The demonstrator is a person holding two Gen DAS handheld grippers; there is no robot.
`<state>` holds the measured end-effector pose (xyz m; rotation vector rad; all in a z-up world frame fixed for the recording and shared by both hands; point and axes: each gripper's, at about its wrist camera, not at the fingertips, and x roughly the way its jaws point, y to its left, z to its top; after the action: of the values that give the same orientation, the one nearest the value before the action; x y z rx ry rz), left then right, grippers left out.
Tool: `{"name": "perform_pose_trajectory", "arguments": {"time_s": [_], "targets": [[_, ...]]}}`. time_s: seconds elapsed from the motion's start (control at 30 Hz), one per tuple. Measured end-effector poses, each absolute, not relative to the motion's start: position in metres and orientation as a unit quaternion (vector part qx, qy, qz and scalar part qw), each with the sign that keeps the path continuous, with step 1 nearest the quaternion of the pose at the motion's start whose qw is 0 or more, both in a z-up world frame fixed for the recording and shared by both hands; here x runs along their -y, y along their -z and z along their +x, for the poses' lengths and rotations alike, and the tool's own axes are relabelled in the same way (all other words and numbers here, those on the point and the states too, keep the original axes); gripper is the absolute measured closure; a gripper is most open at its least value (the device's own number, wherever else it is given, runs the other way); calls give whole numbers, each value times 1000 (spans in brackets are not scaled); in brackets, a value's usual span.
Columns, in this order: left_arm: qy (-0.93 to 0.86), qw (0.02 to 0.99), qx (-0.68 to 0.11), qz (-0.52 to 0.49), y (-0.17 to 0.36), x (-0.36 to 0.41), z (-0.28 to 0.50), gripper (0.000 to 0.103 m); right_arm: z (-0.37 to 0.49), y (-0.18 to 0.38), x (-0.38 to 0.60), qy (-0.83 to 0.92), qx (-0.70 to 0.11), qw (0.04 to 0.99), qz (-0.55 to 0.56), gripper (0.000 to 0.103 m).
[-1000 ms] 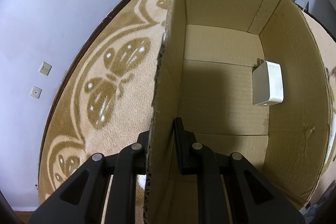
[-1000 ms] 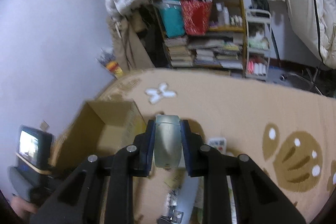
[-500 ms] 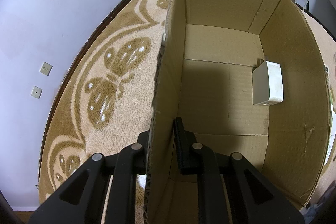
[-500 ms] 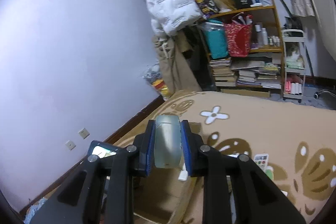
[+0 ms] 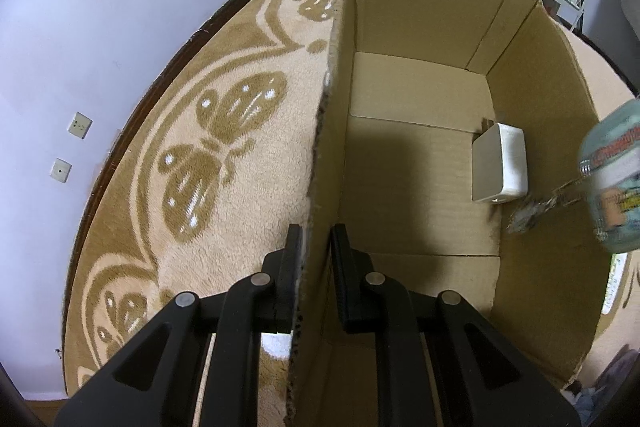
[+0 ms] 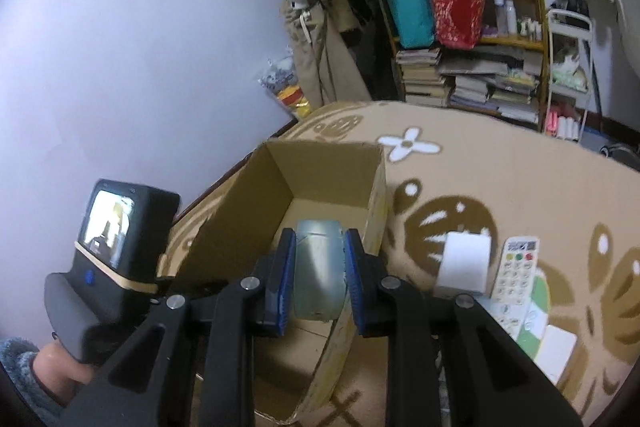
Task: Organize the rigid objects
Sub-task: 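Lower the earbud case into the box with the right tool and release, then move the right tool back over the items toward the light-blue power bank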
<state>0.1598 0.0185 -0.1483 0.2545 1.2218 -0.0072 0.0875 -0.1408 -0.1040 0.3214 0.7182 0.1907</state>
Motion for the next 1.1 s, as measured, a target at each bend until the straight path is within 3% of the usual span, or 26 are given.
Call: {"name": "perform_pose_trajectory", "arguments": {"time_s": [0.47, 0.6, 0.67, 0.8, 1.0, 1.1], "targets": [[6, 807, -580, 108, 152, -20, 161, 92, 91, 109, 136, -92, -362, 916, 145, 76], [3, 804, -583, 115, 154, -18, 161, 91, 90, 107, 147, -66, -366, 917, 148, 47], [-2, 804, -582, 122, 155, -16, 162, 90, 90, 107, 154, -47, -368, 916, 150, 45], [-5, 803, -582, 127, 156, -15, 162, 89, 92, 114, 173, -9, -391, 908, 152, 27], [-7, 803, -580, 135, 156, -14, 161, 89, 92, 128, 210, 47, -422, 891, 161, 15], [-8, 803, -581, 136, 156, -14, 161, 88, 93, 134, 224, 67, -437, 883, 156, 15]]}}
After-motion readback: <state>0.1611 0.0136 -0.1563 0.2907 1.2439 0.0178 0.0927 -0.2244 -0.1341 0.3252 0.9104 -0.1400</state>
